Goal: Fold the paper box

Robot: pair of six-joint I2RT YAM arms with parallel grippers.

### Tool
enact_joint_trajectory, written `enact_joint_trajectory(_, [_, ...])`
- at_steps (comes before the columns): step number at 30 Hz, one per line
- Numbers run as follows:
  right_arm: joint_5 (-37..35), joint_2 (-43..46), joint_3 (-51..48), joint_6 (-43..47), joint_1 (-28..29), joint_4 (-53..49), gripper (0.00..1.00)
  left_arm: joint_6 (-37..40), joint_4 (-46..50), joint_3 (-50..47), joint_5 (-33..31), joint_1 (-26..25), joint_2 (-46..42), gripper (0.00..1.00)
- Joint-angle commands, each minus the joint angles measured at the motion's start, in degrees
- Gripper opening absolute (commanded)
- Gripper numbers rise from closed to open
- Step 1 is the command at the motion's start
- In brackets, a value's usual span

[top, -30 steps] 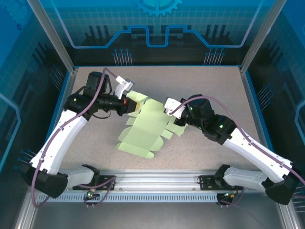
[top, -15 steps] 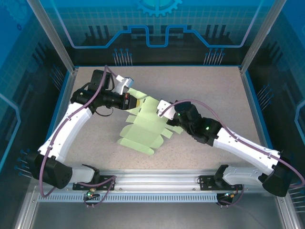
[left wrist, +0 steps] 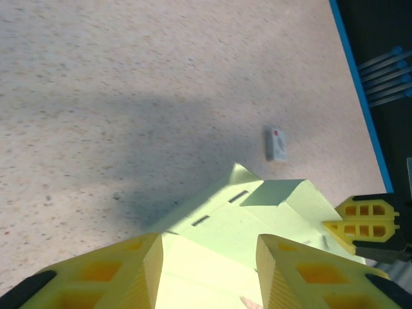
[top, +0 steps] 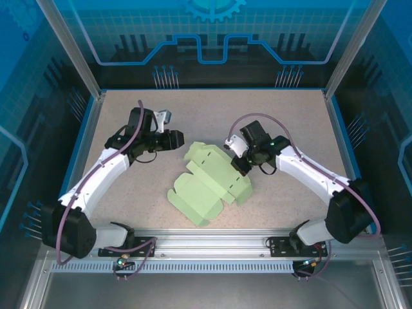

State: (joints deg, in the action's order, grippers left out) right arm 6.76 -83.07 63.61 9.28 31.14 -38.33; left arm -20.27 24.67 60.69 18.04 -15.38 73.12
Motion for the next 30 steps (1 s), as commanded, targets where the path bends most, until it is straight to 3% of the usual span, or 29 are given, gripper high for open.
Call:
enact_joint_trajectory(1, [3.6, -3.3, 5.4, -2.8, -2.2, -3.3, 0.0, -2.3, -6.2, -4.3, -5.9, -3.0, -5.3, 0.46])
enact_joint_trajectory(7, [-2.2, -9.2, 9.8, -2.0, -4.8, -5.7, 0.0, -4.0, -17.2, -15.2, -6.7, -14.7, -5.9, 0.49])
enact_joint_trajectory(13, [-1.5, -11.6, 12.2, -1.4, -6.3, -6.2, 0.0, -5.0, -33.9, -20.0, -7.2, -21.8, 4.8, 0.46])
enact_joint_trajectory(20, [-1.8, -12.7, 14.0, -1.2, -6.8, -7.5, 0.0, -5.2, -47.0, -18.4, -6.5, -22.8, 20.6, 0.3])
enact_joint_trajectory(30, [-1.2, -13.5, 14.0, -1.8, -6.8, -6.9, 0.0, -6.7, -54.2, -18.1, -7.9, -22.9, 30.8, 0.16])
